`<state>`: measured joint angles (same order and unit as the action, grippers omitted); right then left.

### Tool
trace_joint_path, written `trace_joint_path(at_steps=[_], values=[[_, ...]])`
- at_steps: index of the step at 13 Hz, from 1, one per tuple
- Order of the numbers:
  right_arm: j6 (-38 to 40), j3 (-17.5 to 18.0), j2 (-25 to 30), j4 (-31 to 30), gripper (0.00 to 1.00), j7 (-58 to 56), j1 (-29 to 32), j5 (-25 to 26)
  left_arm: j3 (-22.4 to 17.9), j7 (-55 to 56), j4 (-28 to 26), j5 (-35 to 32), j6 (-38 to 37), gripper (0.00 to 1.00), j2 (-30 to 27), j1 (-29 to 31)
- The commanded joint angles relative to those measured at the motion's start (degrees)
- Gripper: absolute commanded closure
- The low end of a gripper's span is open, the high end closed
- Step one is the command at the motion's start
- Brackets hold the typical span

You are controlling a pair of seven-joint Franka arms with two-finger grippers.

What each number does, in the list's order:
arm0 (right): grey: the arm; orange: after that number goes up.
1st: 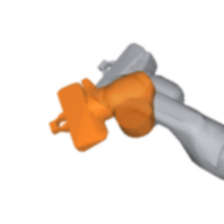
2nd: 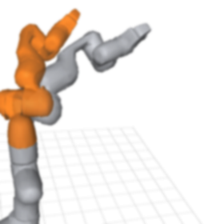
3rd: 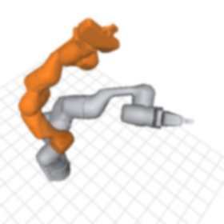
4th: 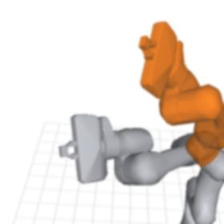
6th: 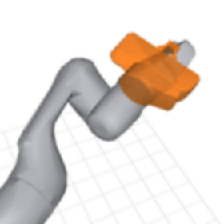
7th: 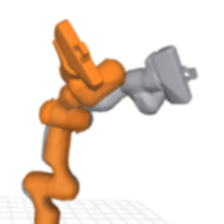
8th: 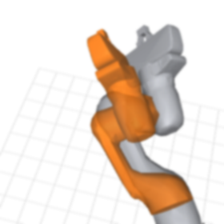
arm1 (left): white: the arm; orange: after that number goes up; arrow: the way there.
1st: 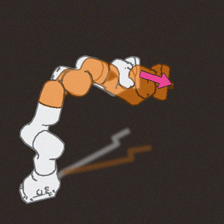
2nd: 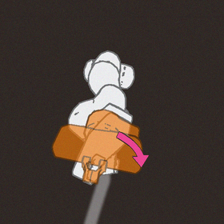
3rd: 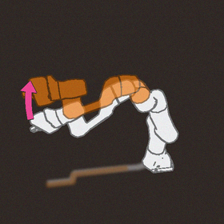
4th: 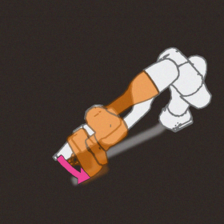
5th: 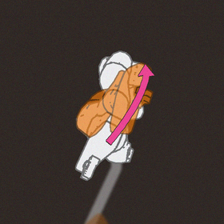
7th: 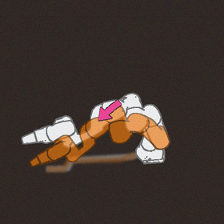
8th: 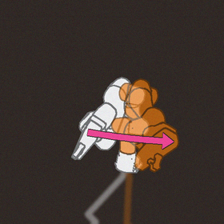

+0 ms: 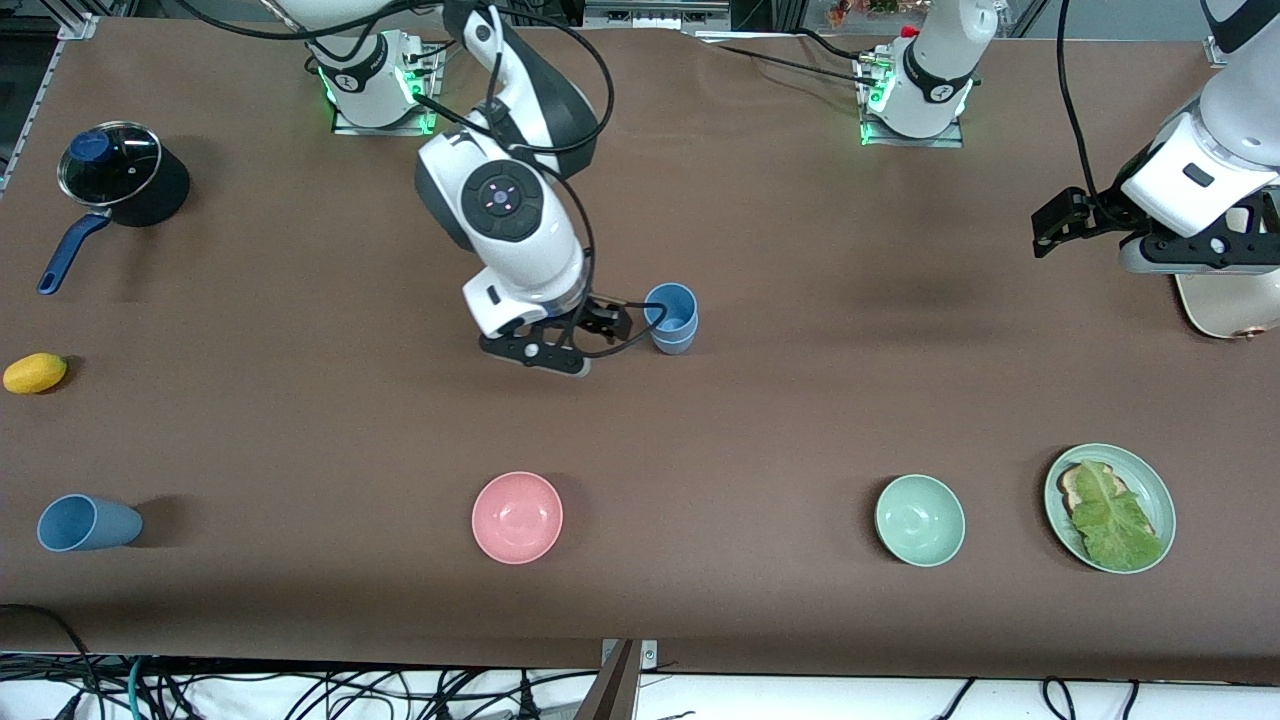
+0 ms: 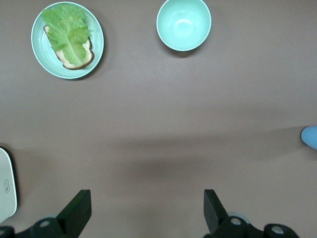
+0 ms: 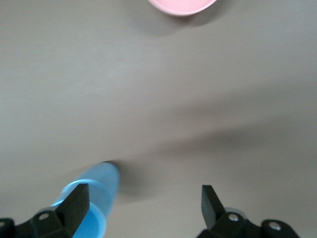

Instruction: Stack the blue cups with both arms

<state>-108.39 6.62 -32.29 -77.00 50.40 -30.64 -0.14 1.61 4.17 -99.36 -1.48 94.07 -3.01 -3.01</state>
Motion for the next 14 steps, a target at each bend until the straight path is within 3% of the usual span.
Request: trace_joint_path(at_steps=[1, 5, 10, 14], values=[[5.54, -4.32, 1.88, 0.01, 0.00, -6.60, -0.03, 0.23, 0.15, -0.74, 1.01, 0.96, -1.08, 0.00, 0.29, 0.37], [12.48, -14.68, 3.72, 0.09, 0.00, -22.85, 0.93, -1.52, 0.24, -0.92, 1.01, 0.96, -1.08, 0.00, 0.29, 0.37], [15.13, -26.38, 6.01, 0.01, 0.00, -37.37, 3.13, -2.93, 0.24, -0.74, 1.01, 0.96, -1.52, 0.00, 0.20, 0.37], [18.82, -29.47, 8.91, 0.01, 0.00, -37.65, 3.22, -3.11, -0.20, -1.62, 1.01, 0.87, -1.52, 0.00, 0.29, 1.86]])
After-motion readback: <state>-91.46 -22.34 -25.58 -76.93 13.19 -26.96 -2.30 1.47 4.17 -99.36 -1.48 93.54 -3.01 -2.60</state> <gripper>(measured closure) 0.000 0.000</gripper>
